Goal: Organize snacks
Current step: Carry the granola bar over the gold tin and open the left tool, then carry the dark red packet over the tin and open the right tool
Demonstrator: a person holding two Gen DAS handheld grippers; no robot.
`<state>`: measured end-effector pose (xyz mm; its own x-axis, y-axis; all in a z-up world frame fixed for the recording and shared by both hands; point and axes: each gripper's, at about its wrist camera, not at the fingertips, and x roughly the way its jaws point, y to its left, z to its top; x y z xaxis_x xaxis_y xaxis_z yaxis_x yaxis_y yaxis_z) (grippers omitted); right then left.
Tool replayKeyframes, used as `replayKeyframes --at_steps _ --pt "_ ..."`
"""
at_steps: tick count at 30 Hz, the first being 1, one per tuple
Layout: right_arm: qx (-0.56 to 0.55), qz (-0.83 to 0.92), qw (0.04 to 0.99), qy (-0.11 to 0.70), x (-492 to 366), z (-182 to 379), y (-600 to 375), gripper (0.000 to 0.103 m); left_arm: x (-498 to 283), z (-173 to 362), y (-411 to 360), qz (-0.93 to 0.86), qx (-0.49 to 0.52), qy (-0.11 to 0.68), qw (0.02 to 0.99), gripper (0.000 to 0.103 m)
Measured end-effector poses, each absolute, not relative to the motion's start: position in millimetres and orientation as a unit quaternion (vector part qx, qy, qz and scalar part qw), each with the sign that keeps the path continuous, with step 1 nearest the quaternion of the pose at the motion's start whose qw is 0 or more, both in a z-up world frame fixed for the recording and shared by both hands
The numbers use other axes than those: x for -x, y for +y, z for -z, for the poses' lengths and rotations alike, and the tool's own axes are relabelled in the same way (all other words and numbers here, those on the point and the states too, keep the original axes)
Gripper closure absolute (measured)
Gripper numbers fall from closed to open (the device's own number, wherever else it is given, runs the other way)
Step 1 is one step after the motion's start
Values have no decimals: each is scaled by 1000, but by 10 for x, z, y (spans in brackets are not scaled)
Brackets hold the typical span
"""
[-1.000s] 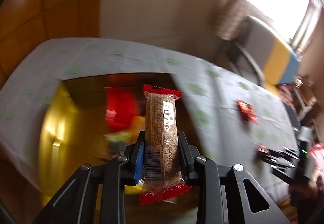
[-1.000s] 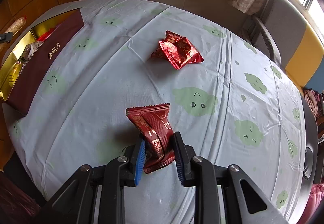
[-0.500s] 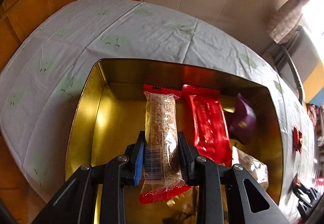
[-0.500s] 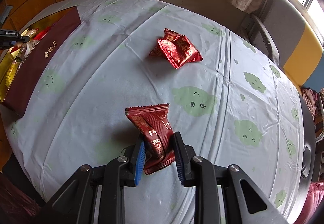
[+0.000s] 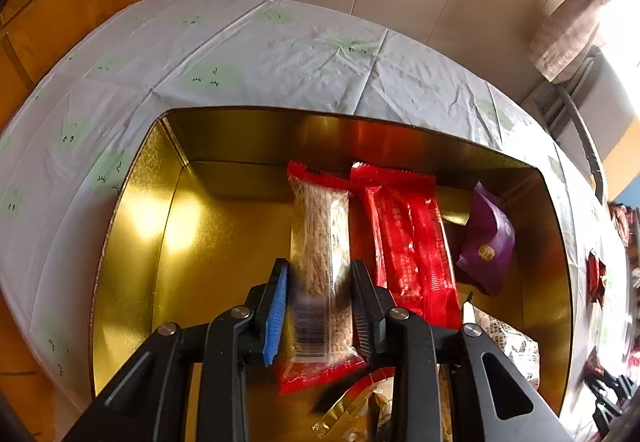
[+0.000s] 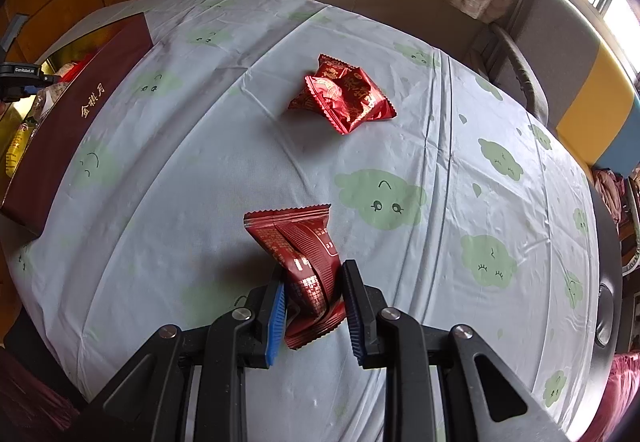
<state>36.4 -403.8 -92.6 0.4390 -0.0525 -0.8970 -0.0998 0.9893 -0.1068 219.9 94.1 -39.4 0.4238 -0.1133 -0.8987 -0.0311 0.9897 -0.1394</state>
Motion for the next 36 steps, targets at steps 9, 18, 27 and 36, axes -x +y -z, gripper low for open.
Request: replayKeyframes --at_steps 9,18,27,36 --pt "73 -11 846 527 -355 927 -4036 76 -1998 112 930 -8 28 489 872 59" --pt "74 -8 850 522 -334 930 -4026 76 -1204 -374 754 -26 -3 386 922 49" --pt "73 -6 852 518 -321 926 -4018 76 -755 -444 560 -16 -21 356 934 48" --pt "70 -9 854 515 -295 913 -4007 76 -595 -320 476 -8 -22 366 930 47"
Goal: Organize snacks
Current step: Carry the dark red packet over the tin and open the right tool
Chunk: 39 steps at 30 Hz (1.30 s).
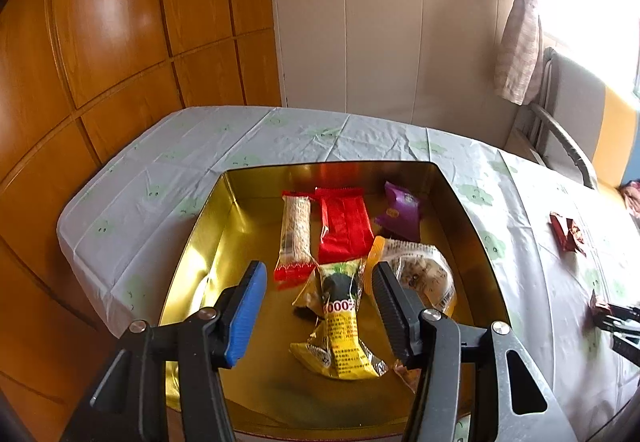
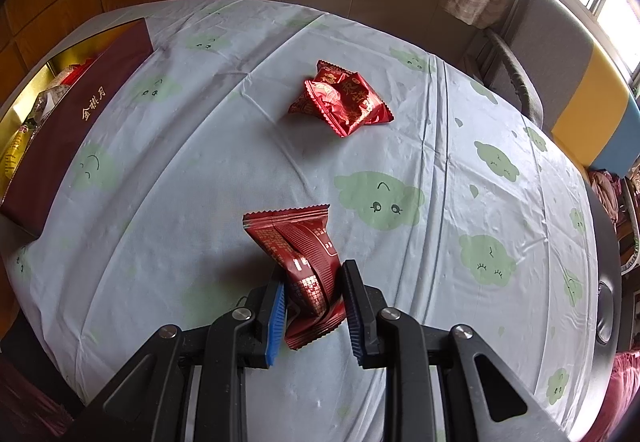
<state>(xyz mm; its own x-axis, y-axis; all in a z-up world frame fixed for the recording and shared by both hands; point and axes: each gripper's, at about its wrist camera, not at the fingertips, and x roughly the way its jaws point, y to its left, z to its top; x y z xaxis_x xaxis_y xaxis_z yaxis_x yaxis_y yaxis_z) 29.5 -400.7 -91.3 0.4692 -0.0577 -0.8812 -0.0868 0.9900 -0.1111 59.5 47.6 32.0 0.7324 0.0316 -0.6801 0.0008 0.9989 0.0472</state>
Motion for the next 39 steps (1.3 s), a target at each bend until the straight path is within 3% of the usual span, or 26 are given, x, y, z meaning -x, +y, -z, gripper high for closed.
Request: replayKeyframes --at_steps 19,26,39 --pt "36 -57 853 517 -268 834 -3773 78 -509 -241 613 -16 -5 373 928 45" --pt "7 -92 860 502 -303 642 -3621 80 -497 -248 723 -29 2 369 929 45" --pt "50 -194 864 462 -429 182 -2739 80 -487 -194 926 -47 19 375 926 45"
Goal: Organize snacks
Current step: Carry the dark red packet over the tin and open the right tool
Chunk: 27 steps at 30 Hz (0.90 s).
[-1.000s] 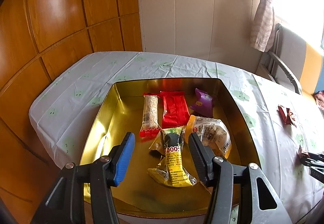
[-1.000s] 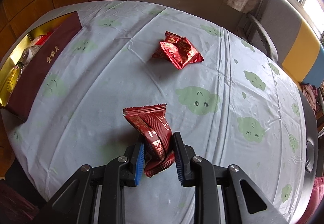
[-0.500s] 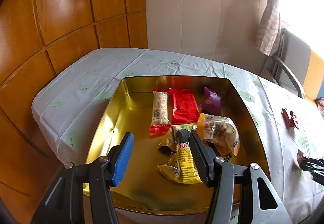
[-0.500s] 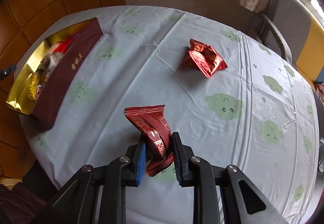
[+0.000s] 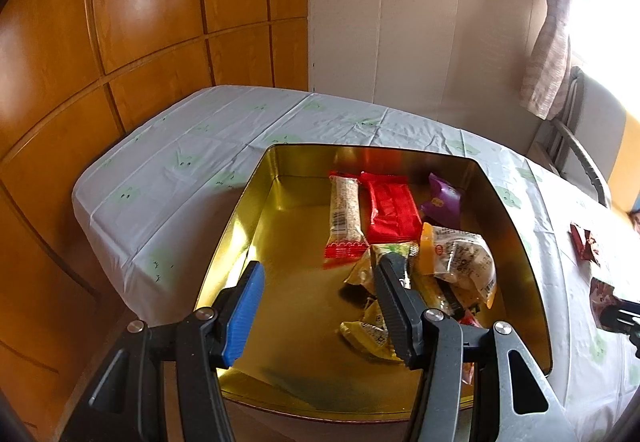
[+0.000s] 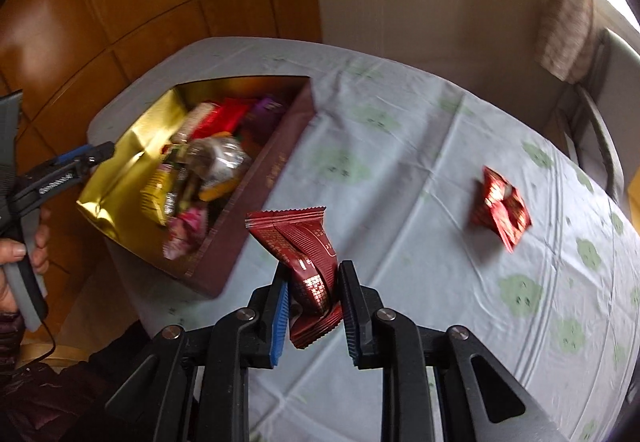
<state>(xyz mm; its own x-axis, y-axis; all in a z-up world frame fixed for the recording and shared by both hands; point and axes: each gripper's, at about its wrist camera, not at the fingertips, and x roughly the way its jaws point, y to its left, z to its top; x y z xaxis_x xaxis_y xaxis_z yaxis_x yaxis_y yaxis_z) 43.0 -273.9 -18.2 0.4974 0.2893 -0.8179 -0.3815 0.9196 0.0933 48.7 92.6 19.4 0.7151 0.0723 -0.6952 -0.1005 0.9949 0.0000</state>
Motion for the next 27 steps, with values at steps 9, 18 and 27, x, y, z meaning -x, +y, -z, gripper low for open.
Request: replayKeyframes --at_steps 9,18,27 --pt "63 -259 851 452 -465 21 -2248 80 -494 -153 1100 -62 34 378 923 45" --pt "85 -314 826 460 -703 129 -1507 80 -478 -198 1428 -100 61 369 922 45" --pt "80 -309 793 520 -983 587 -1081 78 -453 -103 1540 -107 67 382 916 45"
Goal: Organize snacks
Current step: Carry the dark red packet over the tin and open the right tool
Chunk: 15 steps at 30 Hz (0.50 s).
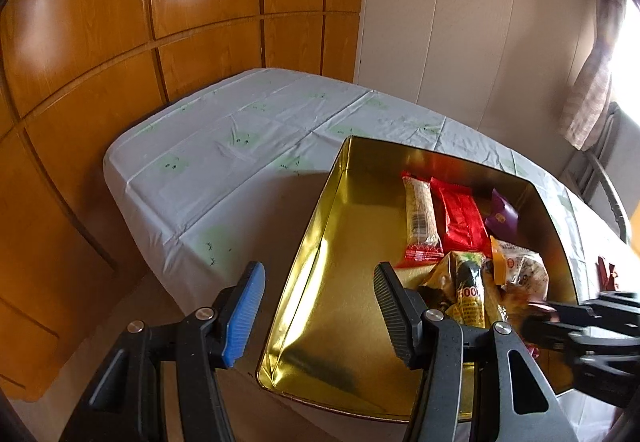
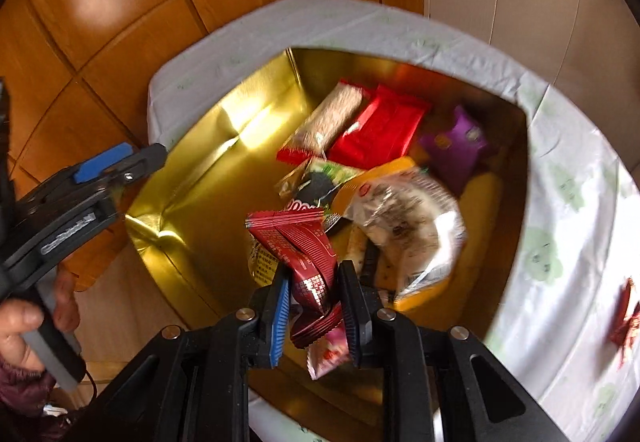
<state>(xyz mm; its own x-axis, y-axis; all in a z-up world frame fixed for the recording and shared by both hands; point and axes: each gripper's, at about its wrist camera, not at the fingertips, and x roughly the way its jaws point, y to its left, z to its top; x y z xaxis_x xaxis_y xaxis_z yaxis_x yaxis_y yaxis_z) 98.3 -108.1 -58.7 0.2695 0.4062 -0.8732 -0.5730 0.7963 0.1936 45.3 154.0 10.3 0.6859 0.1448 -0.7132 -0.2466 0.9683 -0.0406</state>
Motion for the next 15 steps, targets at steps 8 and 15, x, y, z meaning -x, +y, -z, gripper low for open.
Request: replayKeyframes --at_steps 8,15 --pt "54 -311 783 536 -953 666 -1171 73 -462 -58 1537 -105 67 387 914 45" --pt "44 -308 794 522 -831 559 -1275 73 -439 -82 1472 -101 63 383 916 43"
